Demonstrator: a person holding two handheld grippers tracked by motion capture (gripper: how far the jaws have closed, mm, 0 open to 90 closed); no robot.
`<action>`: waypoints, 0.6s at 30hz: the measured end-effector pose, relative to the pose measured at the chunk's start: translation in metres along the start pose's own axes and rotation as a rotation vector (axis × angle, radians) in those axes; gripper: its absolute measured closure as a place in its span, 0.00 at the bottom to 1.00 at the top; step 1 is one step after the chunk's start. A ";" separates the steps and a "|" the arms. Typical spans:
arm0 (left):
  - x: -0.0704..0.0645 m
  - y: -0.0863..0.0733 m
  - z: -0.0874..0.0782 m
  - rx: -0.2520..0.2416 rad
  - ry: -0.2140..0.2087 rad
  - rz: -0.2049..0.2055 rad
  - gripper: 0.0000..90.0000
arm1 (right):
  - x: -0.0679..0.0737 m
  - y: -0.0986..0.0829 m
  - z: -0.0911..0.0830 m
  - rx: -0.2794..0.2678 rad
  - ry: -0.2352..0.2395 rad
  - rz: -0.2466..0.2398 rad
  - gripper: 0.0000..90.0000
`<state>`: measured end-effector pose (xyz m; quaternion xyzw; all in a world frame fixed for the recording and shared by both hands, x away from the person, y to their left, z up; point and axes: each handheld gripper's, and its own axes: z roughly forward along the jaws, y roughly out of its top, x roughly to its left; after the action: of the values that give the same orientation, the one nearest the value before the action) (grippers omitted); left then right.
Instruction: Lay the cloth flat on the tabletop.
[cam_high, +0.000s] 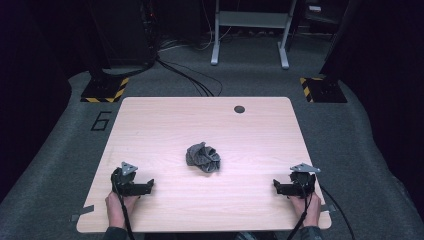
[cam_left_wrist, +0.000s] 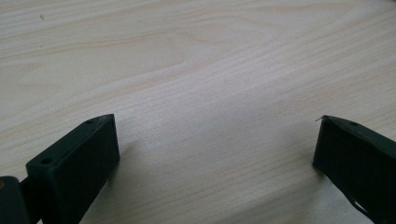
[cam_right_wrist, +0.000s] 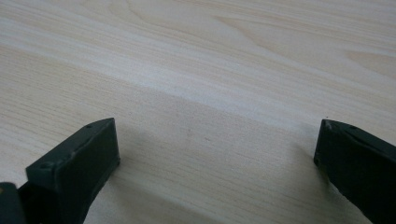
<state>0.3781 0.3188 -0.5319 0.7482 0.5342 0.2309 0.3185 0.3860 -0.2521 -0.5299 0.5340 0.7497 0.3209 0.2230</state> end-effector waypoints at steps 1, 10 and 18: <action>0.000 0.000 0.000 0.000 0.000 0.000 0.00 | 0.000 0.000 0.000 0.000 0.000 0.000 0.00; 0.000 0.000 0.000 0.002 -0.004 0.007 0.00 | -0.001 0.000 0.000 0.004 0.002 -0.010 0.00; 0.002 0.001 -0.001 -0.009 -0.026 -0.034 0.00 | -0.001 0.000 0.000 0.009 0.002 -0.015 0.00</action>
<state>0.3788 0.3205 -0.5302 0.7406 0.5414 0.2183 0.3327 0.3865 -0.2531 -0.5295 0.5292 0.7553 0.3162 0.2222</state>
